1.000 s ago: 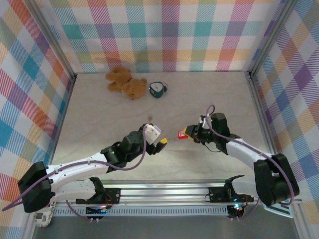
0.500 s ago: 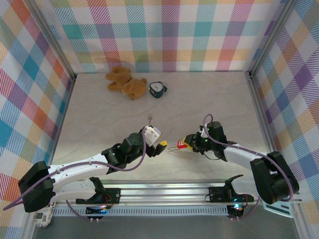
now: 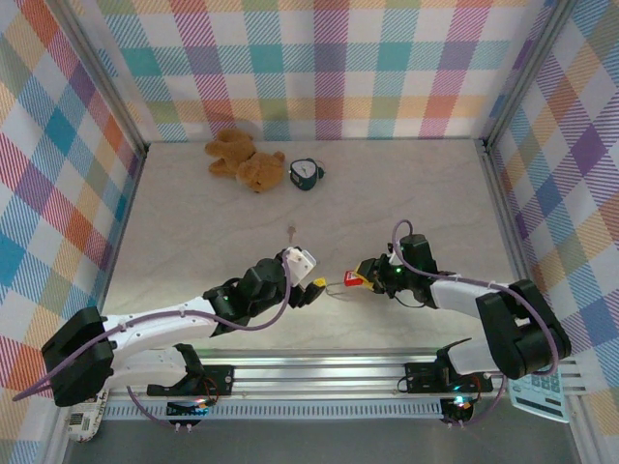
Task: Unlock with the key
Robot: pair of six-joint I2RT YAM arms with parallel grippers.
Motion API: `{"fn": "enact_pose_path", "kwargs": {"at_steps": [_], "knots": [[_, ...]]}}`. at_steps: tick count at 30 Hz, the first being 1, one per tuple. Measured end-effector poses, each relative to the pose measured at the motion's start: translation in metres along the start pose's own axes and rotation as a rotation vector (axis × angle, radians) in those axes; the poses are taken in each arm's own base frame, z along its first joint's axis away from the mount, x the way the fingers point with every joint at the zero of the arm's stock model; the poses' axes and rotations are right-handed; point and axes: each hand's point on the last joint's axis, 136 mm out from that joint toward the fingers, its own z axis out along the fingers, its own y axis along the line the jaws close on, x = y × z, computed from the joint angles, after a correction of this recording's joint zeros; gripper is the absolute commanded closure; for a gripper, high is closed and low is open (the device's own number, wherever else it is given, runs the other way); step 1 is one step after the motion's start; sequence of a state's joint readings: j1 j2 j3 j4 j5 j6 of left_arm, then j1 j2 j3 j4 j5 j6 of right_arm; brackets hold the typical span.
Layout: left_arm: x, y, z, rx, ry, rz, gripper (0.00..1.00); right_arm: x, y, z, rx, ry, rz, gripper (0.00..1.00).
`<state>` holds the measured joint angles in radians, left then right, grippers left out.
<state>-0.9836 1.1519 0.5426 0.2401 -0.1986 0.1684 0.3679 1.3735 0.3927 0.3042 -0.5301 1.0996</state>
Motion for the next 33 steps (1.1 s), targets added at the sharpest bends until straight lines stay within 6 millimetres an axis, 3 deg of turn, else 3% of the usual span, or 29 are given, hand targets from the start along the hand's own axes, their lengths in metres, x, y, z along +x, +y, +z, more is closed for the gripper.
{"fn": "enact_pose_path", "kwargs": {"at_steps": [10, 16, 27, 33], "knots": [[0.011, -0.003, 0.008, 0.008, 0.035, 0.009, 0.23, -0.008, -0.011, 0.008, 0.022, 0.003, -0.006, 0.78], [0.011, -0.003, 0.008, 0.008, 0.035, 0.010, 0.23, -0.012, -0.007, 0.009, 0.015, 0.003, -0.061, 0.73], [0.002, -0.002, 0.001, 0.007, 0.007, 0.005, 0.24, -0.012, -0.016, 0.004, 0.055, 0.006, -0.108, 0.35], [-0.029, 0.006, -0.021, -0.004, -0.102, -0.027, 0.23, -0.021, -0.023, -0.029, 0.187, -0.096, -0.157, 0.25]]}}
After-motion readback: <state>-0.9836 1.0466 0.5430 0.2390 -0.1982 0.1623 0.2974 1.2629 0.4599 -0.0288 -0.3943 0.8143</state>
